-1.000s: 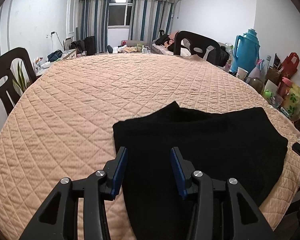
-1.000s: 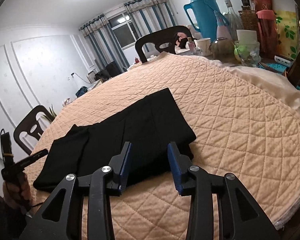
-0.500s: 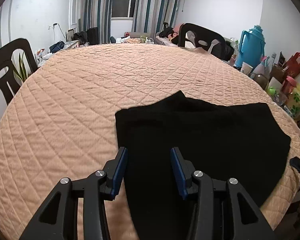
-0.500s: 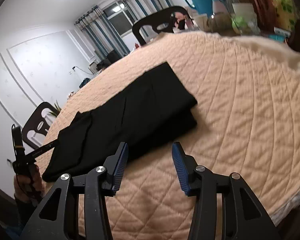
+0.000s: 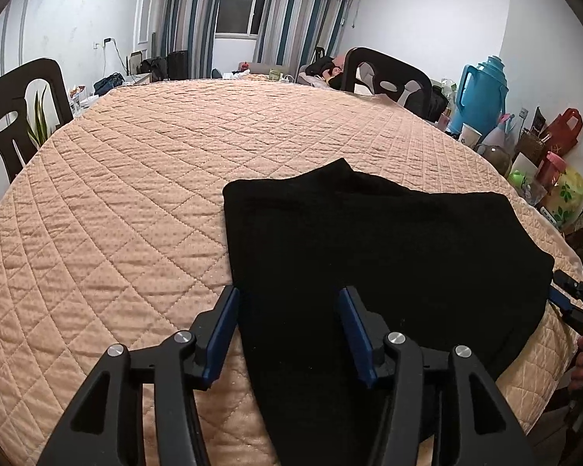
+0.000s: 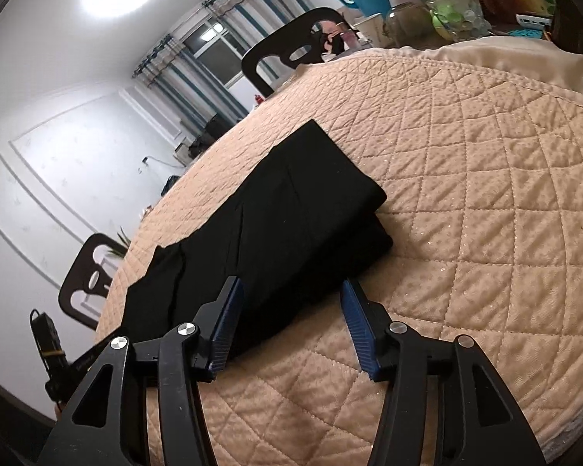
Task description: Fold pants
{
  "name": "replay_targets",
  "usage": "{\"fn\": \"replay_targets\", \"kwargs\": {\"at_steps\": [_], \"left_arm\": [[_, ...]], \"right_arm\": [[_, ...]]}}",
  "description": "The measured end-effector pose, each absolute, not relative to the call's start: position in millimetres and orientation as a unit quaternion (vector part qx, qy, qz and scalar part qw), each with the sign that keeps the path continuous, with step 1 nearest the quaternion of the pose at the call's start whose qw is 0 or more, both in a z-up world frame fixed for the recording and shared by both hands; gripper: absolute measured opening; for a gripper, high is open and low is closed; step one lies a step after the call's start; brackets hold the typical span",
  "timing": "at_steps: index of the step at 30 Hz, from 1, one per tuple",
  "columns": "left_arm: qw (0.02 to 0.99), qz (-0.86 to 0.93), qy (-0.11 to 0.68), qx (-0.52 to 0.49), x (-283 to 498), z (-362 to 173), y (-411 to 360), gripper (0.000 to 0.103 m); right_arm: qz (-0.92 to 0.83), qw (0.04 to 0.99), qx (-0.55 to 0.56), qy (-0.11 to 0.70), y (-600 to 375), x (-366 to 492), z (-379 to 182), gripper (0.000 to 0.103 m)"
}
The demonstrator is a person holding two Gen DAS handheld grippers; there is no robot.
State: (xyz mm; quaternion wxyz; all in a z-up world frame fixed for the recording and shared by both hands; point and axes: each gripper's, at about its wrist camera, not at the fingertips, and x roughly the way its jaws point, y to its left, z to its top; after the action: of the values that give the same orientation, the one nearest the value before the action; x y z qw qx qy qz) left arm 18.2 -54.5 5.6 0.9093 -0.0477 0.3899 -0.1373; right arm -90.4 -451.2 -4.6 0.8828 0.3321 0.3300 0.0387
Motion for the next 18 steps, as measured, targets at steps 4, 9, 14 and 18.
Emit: {"fn": "replay_targets", "kwargs": {"at_steps": [4,9,14,18], "left_arm": [[0.909,-0.140,0.390,-0.051,18,5,-52,0.056],[0.909,-0.140,0.390,-0.052,17,4,-53,0.056],[0.908,-0.140,0.390,-0.053,17,4,-53,0.056],[0.908,-0.141,0.391,-0.055,16,4,-52,0.056]], "right_arm": [[0.023,0.881,0.361,0.305,-456,-87,-2,0.056],[0.019,0.888,0.352,0.295,-453,-84,2,0.058],[-0.006,0.884,0.348,0.313,-454,-75,-2,0.057],[-0.037,0.889,0.340,0.304,-453,-77,1,0.057]]}}
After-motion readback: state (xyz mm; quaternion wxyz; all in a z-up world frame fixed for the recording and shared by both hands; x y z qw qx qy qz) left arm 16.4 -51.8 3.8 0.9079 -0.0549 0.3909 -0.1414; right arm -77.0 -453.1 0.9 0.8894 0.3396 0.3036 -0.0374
